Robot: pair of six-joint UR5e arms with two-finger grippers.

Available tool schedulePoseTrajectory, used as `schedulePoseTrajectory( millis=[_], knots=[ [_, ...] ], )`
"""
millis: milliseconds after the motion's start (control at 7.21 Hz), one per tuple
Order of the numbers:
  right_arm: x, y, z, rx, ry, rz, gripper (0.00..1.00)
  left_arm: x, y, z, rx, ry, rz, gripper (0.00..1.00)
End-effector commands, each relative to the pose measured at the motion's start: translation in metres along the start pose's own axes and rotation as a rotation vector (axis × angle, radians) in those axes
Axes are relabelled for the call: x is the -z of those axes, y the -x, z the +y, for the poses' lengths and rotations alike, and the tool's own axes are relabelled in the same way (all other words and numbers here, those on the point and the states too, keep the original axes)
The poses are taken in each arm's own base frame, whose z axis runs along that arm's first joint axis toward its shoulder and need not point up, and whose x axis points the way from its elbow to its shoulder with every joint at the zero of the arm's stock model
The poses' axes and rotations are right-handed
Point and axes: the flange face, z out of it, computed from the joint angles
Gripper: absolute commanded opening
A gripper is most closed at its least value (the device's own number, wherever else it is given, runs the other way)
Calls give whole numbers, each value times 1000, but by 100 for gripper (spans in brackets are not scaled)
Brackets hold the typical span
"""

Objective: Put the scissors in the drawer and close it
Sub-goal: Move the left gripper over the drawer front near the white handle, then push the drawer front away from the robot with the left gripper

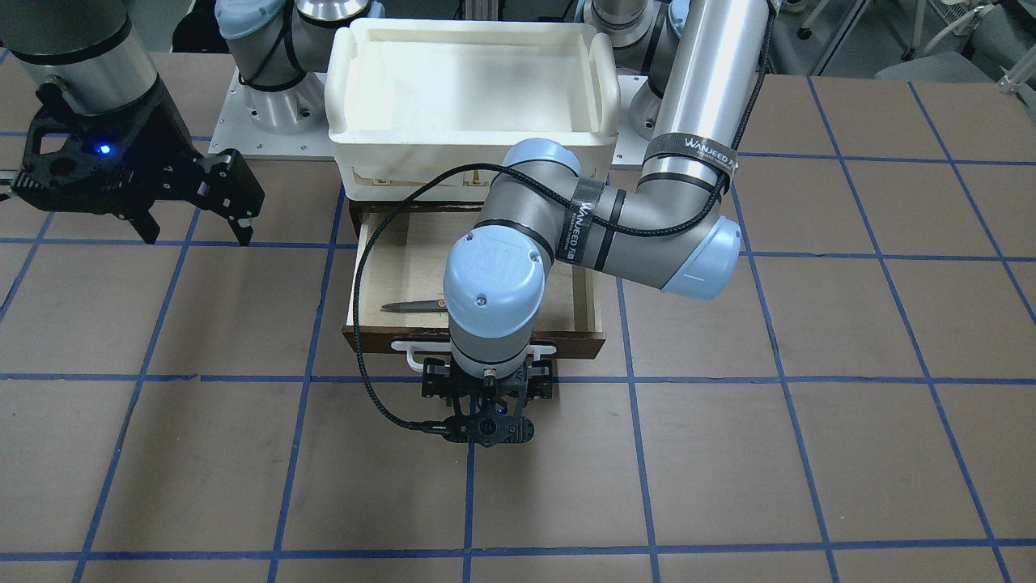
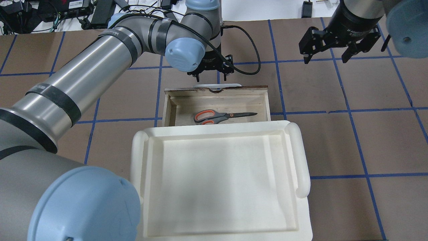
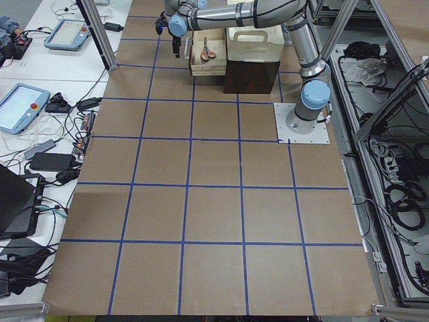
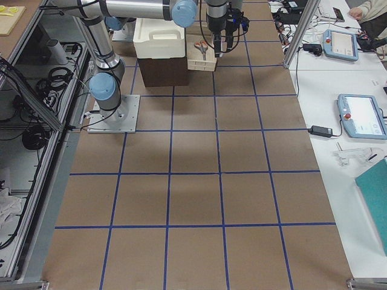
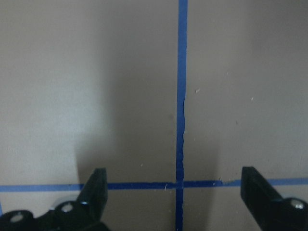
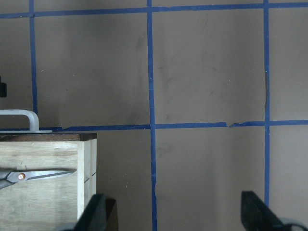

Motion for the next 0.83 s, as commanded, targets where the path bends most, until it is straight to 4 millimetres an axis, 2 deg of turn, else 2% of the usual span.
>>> schedulePoseTrajectory(
  millis=[0,416,694],
  knots=[
    [0,-2,0,1,3,3,100,9,1,18,-4,85,-19,100],
    [-1,-8,2,-12,20,39,100,35,2,41,-3,145,16,100],
    [-2,-8,2,-13,22,38,100,28,13,60,-21,268,11,100]
  ],
)
